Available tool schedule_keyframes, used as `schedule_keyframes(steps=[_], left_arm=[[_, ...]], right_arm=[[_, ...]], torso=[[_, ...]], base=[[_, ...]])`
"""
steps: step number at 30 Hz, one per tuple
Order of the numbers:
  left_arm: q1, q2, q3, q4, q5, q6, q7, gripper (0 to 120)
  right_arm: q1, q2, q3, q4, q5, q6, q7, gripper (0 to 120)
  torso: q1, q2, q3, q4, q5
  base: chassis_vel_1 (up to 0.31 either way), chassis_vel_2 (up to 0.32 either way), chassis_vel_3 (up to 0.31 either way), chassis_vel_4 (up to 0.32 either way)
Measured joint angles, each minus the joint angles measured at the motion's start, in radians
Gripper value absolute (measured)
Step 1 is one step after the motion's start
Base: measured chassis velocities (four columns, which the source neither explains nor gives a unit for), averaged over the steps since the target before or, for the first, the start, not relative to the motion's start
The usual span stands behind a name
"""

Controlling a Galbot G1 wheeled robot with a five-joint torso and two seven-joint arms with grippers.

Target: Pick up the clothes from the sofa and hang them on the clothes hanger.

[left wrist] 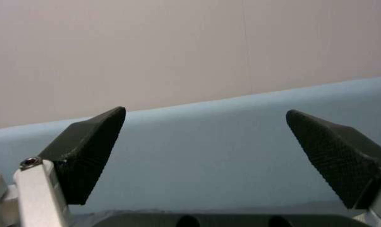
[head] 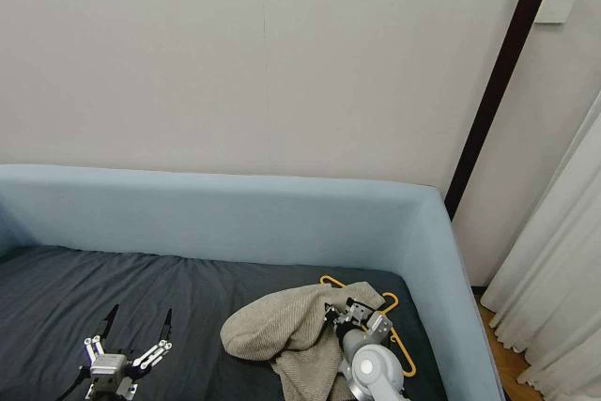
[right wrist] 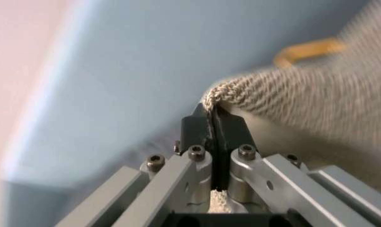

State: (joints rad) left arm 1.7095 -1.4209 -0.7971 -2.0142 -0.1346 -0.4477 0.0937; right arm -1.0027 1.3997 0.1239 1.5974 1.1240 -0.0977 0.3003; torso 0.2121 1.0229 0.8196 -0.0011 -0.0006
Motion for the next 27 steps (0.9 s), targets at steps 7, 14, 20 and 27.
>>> schedule_keyframes(steps=[7, 14, 20, 27], left_arm=[[0.000, 0.000, 0.005, -0.010, -0.002, -0.001, -0.004, 100], [0.000, -0.006, 0.023, -0.014, -0.004, -0.003, -0.005, 100], [-0.008, -0.007, 0.027, -0.003, -0.003, -0.005, -0.005, 100], [-0.021, -0.011, 0.030, 0.017, -0.003, -0.012, -0.008, 100]], right_arm=[[0.014, -0.114, -0.027, 0.247, 0.096, 0.170, -0.122, 0], [0.171, -0.221, -0.042, 0.475, 0.181, 0.218, -0.091, 0], [0.322, -0.302, -0.032, 0.506, 0.240, 0.225, -0.068, 0], [0.522, -0.396, -0.032, 0.502, 0.338, 0.231, -0.014, 0]], torso=[[0.000, 0.000, 0.000, -0.0004, -0.0003], [0.000, 0.000, 0.000, -0.0001, -0.0002], [0.000, 0.000, 0.000, -0.0001, -0.0003], [0.000, 0.000, 0.000, -0.0003, 0.0001]], base=[[0.000, 0.000, 0.000, 0.000], [0.000, 0.000, 0.000, 0.000], [0.000, 0.000, 0.000, 0.000], [0.000, 0.000, 0.000, 0.000]])
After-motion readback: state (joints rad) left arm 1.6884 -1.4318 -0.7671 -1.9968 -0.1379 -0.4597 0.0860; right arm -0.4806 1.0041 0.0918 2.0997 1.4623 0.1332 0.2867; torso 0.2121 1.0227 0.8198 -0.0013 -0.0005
